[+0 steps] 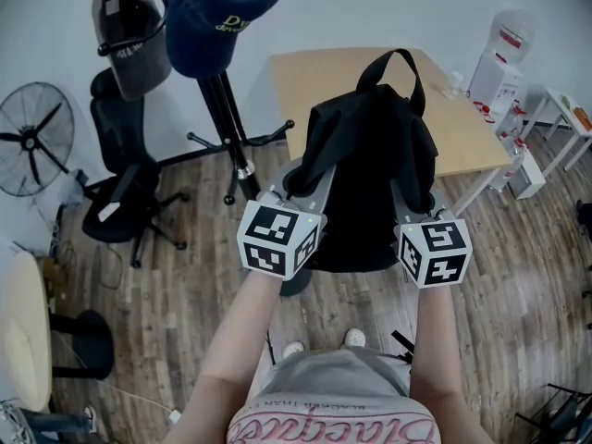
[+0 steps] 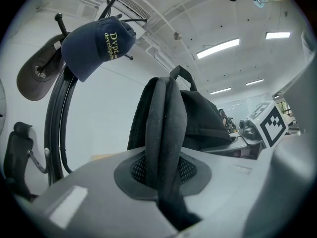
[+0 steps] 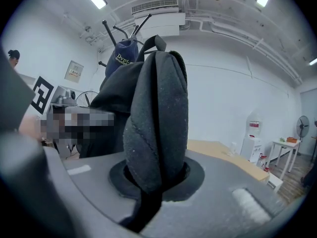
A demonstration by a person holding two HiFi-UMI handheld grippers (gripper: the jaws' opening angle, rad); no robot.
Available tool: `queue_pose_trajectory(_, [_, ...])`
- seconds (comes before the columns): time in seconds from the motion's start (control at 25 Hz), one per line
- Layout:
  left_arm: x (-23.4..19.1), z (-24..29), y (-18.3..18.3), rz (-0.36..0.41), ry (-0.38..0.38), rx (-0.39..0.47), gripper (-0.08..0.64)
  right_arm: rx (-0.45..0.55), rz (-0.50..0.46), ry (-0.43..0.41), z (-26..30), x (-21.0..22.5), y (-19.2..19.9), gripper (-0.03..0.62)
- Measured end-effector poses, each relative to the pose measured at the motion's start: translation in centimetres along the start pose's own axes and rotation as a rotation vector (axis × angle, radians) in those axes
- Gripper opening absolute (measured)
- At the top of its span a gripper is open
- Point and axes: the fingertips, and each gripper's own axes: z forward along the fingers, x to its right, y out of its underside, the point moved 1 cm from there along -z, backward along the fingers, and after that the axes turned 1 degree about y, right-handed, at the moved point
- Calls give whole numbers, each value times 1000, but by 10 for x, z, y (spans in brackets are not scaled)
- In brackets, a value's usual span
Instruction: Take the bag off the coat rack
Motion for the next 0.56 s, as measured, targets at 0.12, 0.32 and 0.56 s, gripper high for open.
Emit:
queue_pose_trajectory(0.12, [-1, -2, -1, -3, -3, 4, 66, 3, 1, -4, 0, -2, -1, 37])
queue_pose_trajectory(0.32, [-3, -4, -3, -5, -5, 8, 66, 7, -2, -8, -1, -4, -3, 37])
queue_pose_trajectory(0.56, [-3, -7, -6, -5, -5, 13, 66, 12, -5, -8, -3, -7, -6, 37])
